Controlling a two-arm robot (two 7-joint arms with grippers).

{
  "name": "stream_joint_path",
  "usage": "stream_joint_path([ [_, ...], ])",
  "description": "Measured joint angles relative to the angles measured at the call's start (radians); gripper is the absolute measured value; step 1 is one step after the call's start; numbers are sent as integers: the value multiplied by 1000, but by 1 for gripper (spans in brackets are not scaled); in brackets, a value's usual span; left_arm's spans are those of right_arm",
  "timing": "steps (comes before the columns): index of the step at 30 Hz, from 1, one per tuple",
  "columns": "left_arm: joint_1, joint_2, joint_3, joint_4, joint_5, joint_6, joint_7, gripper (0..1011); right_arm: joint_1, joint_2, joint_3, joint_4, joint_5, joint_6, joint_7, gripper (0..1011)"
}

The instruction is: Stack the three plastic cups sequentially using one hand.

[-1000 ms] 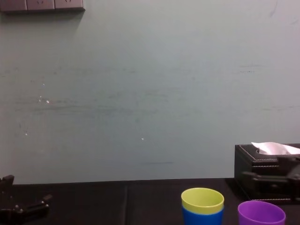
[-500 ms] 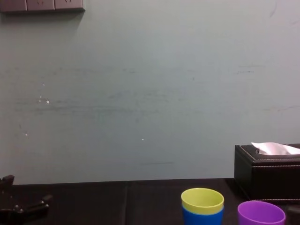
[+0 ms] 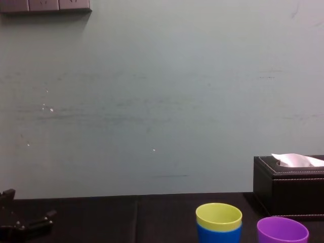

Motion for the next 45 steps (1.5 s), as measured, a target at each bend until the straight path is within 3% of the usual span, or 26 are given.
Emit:
stream_joint_path([
  [33, 0, 0, 0, 0, 0, 0, 0, 1011, 128, -101, -79, 109, -59, 35, -49, 1003],
  [45, 0, 0, 0, 0, 0, 0, 0, 1011, 159, -137, -83, 125, -62, 66, -65, 1003],
])
